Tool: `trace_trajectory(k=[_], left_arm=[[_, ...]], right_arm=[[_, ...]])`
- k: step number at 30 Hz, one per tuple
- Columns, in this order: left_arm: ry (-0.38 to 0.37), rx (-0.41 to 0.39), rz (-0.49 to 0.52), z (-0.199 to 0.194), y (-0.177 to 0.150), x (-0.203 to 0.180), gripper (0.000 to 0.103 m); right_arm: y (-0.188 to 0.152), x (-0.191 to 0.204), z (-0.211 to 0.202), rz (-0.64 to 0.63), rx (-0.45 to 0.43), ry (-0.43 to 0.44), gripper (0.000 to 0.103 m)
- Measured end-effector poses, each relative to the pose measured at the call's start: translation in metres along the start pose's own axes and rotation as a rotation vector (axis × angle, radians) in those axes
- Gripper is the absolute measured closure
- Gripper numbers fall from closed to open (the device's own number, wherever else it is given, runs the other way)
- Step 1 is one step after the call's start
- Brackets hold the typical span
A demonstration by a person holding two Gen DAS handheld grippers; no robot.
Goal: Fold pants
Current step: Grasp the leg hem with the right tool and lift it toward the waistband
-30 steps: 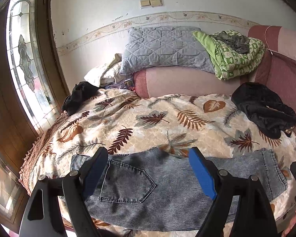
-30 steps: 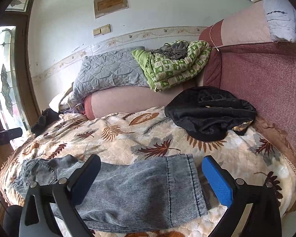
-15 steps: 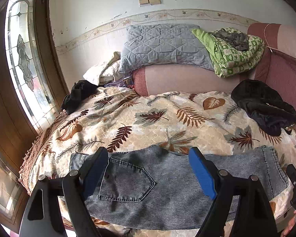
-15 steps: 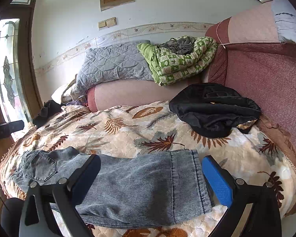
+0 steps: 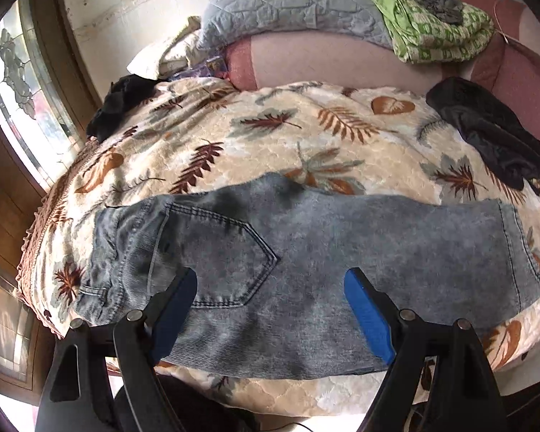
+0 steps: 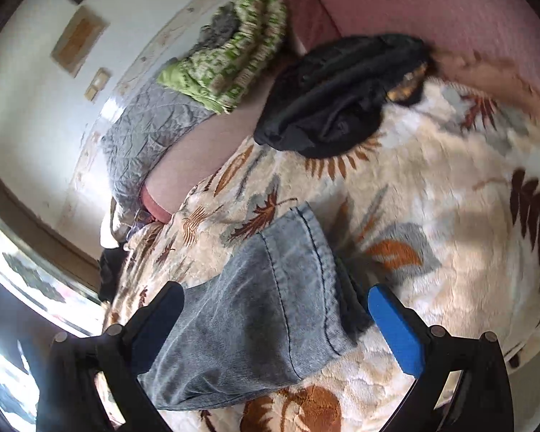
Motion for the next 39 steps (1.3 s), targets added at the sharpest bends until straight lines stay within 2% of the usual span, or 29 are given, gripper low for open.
trace_trajectory(k=[2,5,8,11,13,19,21,22,23,24,25,28,32,39], left_arm=[[-0.028,0.051,0.034,0.009,-0.012,-0.016,0.019],[-0.04,0.102,0.102,0.022,-0.027,-0.039,0.019],[-0.041,0.129,0.153,0.032,-0.036,-0.054,0.019],[-0.024,0.148,0.18,0.044,-0.04,-0.061,0.019],[-0.014,0.157,0.183,0.052,-0.04,-0.061,0.019],[-0.003,0.212,0.144,0.073,-0.042,-0.052,0.019],[-0.022,0.231,0.123,0.077,-0.043,-0.049,0.019],[-0.031,0.237,0.11,0.078,-0.042,-0.047,0.019],[-0.036,0.243,0.1,0.078,-0.041,-0.046,0.019],[-0.037,0.245,0.096,0.079,-0.041,-0.045,0.019],[-0.036,0.245,0.095,0.079,-0.04,-0.044,0.019],[-0.025,0.241,0.085,0.077,-0.037,-0.037,0.019],[-0.03,0.233,0.026,0.07,-0.026,-0.019,0.019],[-0.011,0.204,-0.075,0.059,-0.004,0.018,0.019]], right_arm=[[-0.008,-0.019,0.007,0.086,0.048,0.008,0.0],[-0.018,-0.031,0.016,0.171,0.103,0.075,0.002],[-0.028,-0.041,0.022,0.217,0.147,0.061,0.008],[-0.031,-0.038,0.03,0.254,0.165,0.127,0.014],[-0.033,-0.036,0.038,0.237,0.19,0.1,0.016],[-0.026,-0.036,0.049,0.238,0.15,0.07,0.016],[-0.024,-0.033,0.052,0.223,0.135,0.062,0.021],[-0.023,-0.032,0.054,0.211,0.135,0.051,0.034],[-0.024,-0.031,0.056,0.204,0.139,0.041,0.061],[-0.026,-0.03,0.061,0.207,0.159,0.044,0.074],[-0.031,-0.03,0.067,0.219,0.186,0.049,0.081],[-0.028,-0.023,0.066,0.183,0.157,0.014,0.084],[-0.017,0.008,0.057,0.071,0.083,0.022,0.085],[-0.022,0.081,0.065,-0.105,0.056,0.101,0.085]])
Point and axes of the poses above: each gripper's, at about its wrist camera, not at the fingertips, and z roughly the way its jaws point, x to its left, y to its top, the point moved 6 cm from there along z, roughly the way its jaws point, and after that the axes turned 12 degrees about -z, right-handed, at the moved point
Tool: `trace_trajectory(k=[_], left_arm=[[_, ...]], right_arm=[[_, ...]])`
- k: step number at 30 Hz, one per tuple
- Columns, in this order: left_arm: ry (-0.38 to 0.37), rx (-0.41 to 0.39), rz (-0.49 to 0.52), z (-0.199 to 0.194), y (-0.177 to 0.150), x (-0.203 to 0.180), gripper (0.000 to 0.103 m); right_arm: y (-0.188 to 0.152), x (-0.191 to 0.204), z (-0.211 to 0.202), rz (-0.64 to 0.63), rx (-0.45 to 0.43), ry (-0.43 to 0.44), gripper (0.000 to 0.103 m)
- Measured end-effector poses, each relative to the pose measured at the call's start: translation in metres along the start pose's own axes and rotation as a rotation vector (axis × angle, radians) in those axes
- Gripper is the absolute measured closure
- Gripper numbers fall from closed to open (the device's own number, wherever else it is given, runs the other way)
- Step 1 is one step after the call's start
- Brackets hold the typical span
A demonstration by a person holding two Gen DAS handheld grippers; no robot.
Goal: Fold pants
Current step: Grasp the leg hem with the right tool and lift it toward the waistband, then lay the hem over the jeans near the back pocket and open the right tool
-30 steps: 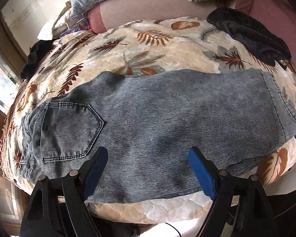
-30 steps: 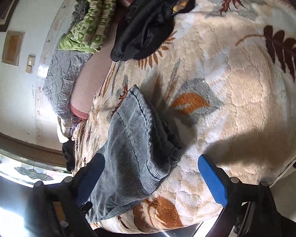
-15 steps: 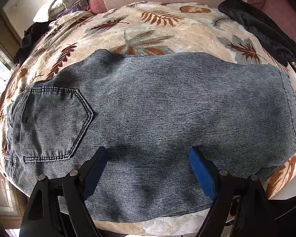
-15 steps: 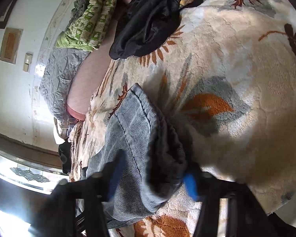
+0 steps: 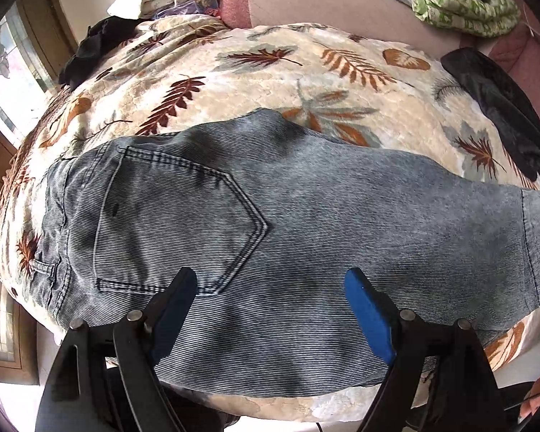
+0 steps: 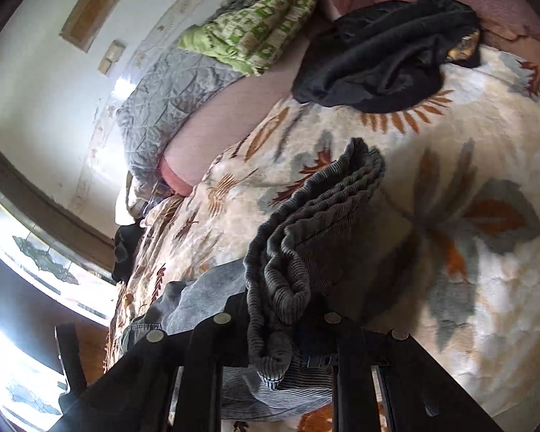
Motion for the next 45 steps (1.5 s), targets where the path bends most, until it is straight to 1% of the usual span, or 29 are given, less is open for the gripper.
trace_trajectory(k=[8,10,13,15,16,18,19,20,21,23,25,26,27,29,31,33,34,35,36,37,38,39,40,42,43,45], left_arm=[[0.026,-0.027,-0.08,-0.01,0.01,0.044,0.019],[0.033,-0.025,-0.097,-0.01,0.01,0.054,0.019],[0.043,-0.024,-0.124,-0.009,0.012,0.07,0.019],[0.056,-0.03,-0.147,-0.01,0.014,0.084,0.019],[0.064,-0.034,-0.163,-0.01,0.015,0.091,0.019],[0.074,-0.043,-0.196,-0.012,0.017,0.106,0.019],[0.078,-0.045,-0.211,-0.011,0.019,0.112,0.019],[0.08,-0.045,-0.224,-0.011,0.02,0.116,0.019],[0.08,-0.044,-0.236,-0.011,0.021,0.12,0.019],[0.074,-0.038,-0.253,-0.009,0.022,0.122,0.019],[0.058,-0.034,-0.253,-0.009,0.021,0.118,0.019],[0.052,-0.034,-0.246,-0.009,0.021,0.112,0.019],[0.046,-0.034,-0.233,-0.009,0.02,0.106,0.019],[0.031,-0.034,-0.192,-0.01,0.017,0.09,0.019],[0.015,-0.037,-0.142,-0.01,0.014,0.07,0.019],[0.003,-0.039,-0.099,-0.009,0.011,0.051,0.019],[-0.005,-0.037,-0.079,-0.008,0.009,0.042,0.019],[-0.013,-0.026,-0.057,-0.004,0.007,0.033,0.019],[-0.017,-0.003,-0.033,0.001,0.003,0.024,0.019],[-0.019,0.025,-0.004,0.008,-0.002,0.016,0.019],[-0.005,0.046,0.025,0.015,-0.007,0.01,0.019],[0.034,0.048,0.043,0.02,-0.012,0.007,0.019],[0.062,0.031,0.051,0.021,-0.014,0.007,0.019],[0.067,0.004,0.064,0.019,-0.019,0.008,0.019],[0.074,0.006,0.073,0.019,-0.021,0.01,0.019],[0.083,0.044,0.091,0.024,-0.025,0.014,0.019]], right_arm=[[-0.024,0.08,0.054,-0.146,0.093,0.102,0.084],[-0.03,0.105,0.061,-0.2,0.093,0.135,0.085],[-0.042,0.145,0.069,-0.312,0.094,0.183,0.085],[-0.053,0.163,0.08,-0.346,0.138,0.203,0.084],[-0.061,0.168,0.088,-0.332,0.183,0.228,0.081],[-0.077,0.173,0.104,-0.304,0.29,0.265,0.065],[-0.084,0.176,0.11,-0.296,0.336,0.287,0.048],[-0.09,0.179,0.113,-0.29,0.363,0.315,0.041],[-0.093,0.182,0.113,-0.29,0.373,0.348,0.037],[-0.092,0.186,0.105,-0.309,0.359,0.396,0.037],[-0.079,0.183,0.093,-0.305,0.295,0.408,0.037],[-0.071,0.178,0.088,-0.282,0.255,0.406,0.037],[-0.063,0.169,0.082,-0.254,0.219,0.391,0.037],[-0.05,0.15,0.079,-0.189,0.174,0.334,0.037],[-0.044,0.127,0.077,-0.12,0.164,0.29,0.037],[-0.044,0.106,0.078,-0.059,0.19,0.249,0.039],[-0.045,0.098,0.082,-0.035,0.215,0.232,0.042],[-0.048,0.088,0.084,-0.017,0.251,0.21,0.044],[-0.055,0.077,0.088,-0.006,0.305,0.182,0.045],[-0.064,0.068,0.096,0.008,0.372,0.16,0.05],[-0.07,0.061,0.1,0.026,0.41,0.162,0.06],[-0.069,0.057,0.098,0.034,0.401,0.162,0.062],[-0.069,0.056,0.096,0.037,0.414,0.178,0.062],[-0.07,0.053,0.092,0.034,0.434,0.195,0.062],[-0.07,0.053,0.091,0.025,0.442,0.199,0.062],[-0.069,0.055,0.088,0.001,0.442,0.196,0.062]])
Point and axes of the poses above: each gripper's, at about its wrist camera, not at the fingertips, and z roughly the way its jaws point, x to its left, y to its top, the point moved 6 cm from there along z, roughly the way its jaws point, and after that the axes turned 12 degrees about -z, right-handed, at the moved point
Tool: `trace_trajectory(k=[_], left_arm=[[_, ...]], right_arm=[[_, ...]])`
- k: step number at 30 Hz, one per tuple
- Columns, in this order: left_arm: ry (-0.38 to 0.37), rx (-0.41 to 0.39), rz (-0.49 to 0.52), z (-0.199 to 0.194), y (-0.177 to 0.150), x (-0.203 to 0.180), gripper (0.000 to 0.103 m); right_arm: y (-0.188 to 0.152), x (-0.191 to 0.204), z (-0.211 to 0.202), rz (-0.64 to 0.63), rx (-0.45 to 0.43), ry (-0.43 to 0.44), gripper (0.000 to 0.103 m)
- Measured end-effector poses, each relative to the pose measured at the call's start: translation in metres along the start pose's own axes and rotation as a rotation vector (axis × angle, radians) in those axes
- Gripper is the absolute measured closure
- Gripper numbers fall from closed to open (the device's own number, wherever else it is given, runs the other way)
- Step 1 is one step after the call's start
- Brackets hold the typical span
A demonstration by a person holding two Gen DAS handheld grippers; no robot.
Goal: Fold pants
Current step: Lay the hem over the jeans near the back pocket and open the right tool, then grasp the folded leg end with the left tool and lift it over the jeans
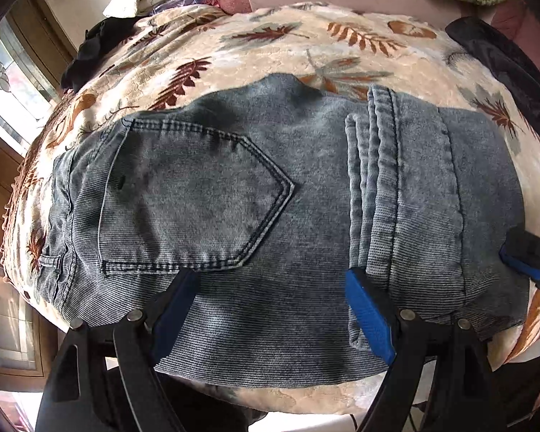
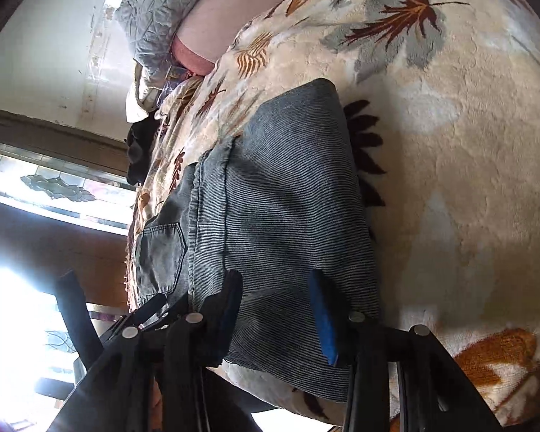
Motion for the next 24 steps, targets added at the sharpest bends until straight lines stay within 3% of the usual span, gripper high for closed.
trace_trajectory(k=[4,7,11,14,16,17,19,21,24], left_arm=[[-0.048,0.021,-0.029,-0.004,0.0,0.011,0.019],[-0.048,-0.029,-0.07,-0.019,0.006,0.032,0.019],[0.02,-0.119,-0.185,-0.044,0.018,0.102,0.019],[0.071,-0.137,-0.321,-0.051,0.022,0.171,0.019],[0.097,-0.128,-0.409,-0.051,0.018,0.215,0.019],[0.114,-0.115,-0.45,-0.048,0.014,0.237,0.019],[0.129,-0.072,-0.54,-0.039,0.003,0.274,0.019],[0.088,-0.014,-0.636,-0.029,-0.01,0.299,0.019],[0.019,0.049,-0.742,-0.015,-0.021,0.311,0.019]], right_arm=[[0.01,0.021,-0.008,-0.052,-0.085,0.008,0.061],[0.016,0.049,-0.004,-0.143,-0.124,0.025,0.058],[0.01,0.079,0.014,-0.251,-0.104,0.007,0.059],[-0.002,0.09,0.041,-0.298,-0.004,0.003,0.059],[-0.014,0.094,0.06,-0.344,0.085,-0.027,0.058],[-0.017,0.095,0.062,-0.378,0.084,-0.055,0.058],[-0.018,0.101,0.057,-0.414,0.067,-0.06,0.058],[-0.017,0.103,0.045,-0.424,0.011,-0.032,0.058],[-0.012,0.105,0.031,-0.451,-0.057,-0.059,0.054]])
Point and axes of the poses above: each gripper's, at about its wrist camera, not at the fingertips, and z roughly the way its jaws point, x to its left, y to its top, the point moved 6 cm from there along z, roughly the way its jaws point, and after that the axes turned 12 degrees about -z, right-handed, at the moved point
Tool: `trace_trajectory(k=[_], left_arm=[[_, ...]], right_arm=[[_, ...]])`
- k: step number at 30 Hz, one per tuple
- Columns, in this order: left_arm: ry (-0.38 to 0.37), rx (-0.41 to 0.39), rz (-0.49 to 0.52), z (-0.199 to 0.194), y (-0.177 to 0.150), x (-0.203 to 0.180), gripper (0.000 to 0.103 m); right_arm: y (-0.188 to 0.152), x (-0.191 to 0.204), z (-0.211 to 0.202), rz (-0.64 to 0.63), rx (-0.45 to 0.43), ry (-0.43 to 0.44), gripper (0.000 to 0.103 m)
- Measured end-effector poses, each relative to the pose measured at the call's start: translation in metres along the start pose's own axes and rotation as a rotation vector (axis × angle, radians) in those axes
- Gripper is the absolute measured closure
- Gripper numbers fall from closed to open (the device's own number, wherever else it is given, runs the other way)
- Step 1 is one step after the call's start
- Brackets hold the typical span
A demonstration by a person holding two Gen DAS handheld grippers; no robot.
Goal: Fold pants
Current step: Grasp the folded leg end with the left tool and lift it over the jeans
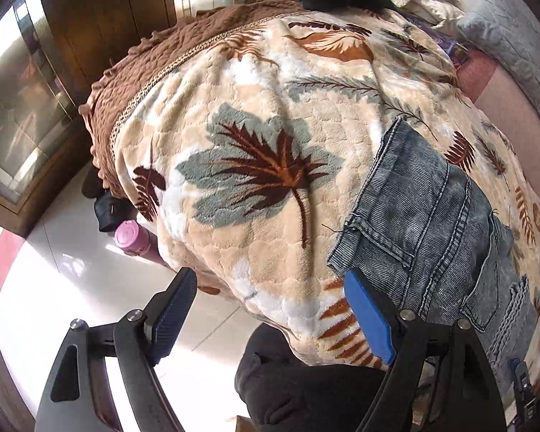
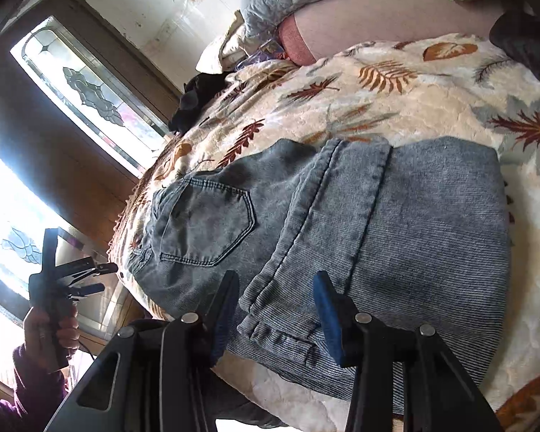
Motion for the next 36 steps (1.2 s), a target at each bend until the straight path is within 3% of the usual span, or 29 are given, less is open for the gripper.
trace_trajectory(k=[6,12,15,17,19,26,33,36], left_arm=[[-0.17,0.163,-0.069,0.02,-0.019,-0.024,0.019],[-0.249,0.217,-0.132,0.037,-0.023,-0.041,0.019],[-0.291,0.203,-0.153,0.041,-0.019,-0.048,0.019],[-0.317,0.209,-0.173,0.045,-0.016,-0.053,0.025],[-0.351,0.239,-0.178,0.05,-0.015,-0.058,0.041],[-0.401,0.221,-0.184,0.058,-0.005,-0.068,0.046],[-0.419,0.182,-0.17,0.052,-0.003,-0.06,0.08],[-0.4,0.134,-0.123,0.039,-0.004,-0.065,0.086]], right_arm=[[0.009,0.004,-0.02,-0.031,-0.086,-0.028,0.053],[0.008,0.003,-0.026,-0.034,-0.09,-0.025,0.053],[0.009,0.004,-0.027,-0.043,-0.097,-0.026,0.053],[0.009,0.005,-0.027,-0.04,-0.097,-0.022,0.053],[0.009,0.006,-0.026,-0.044,-0.091,-0.02,0.053],[0.008,0.01,-0.023,-0.059,-0.084,-0.026,0.053],[0.009,0.006,-0.023,-0.049,-0.09,-0.046,0.053],[0.011,0.004,-0.026,-0.041,-0.102,-0.051,0.053]])
Point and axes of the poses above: each gripper's, at about its wrist camera, not at the fingertips, and z roughly the way its jaws point, x to its left, y to its top, the point moved 6 cm from there along z, roughly the way its jaws point, and after that the axes turned 12 degrees about -z, right-handed, at the moved point
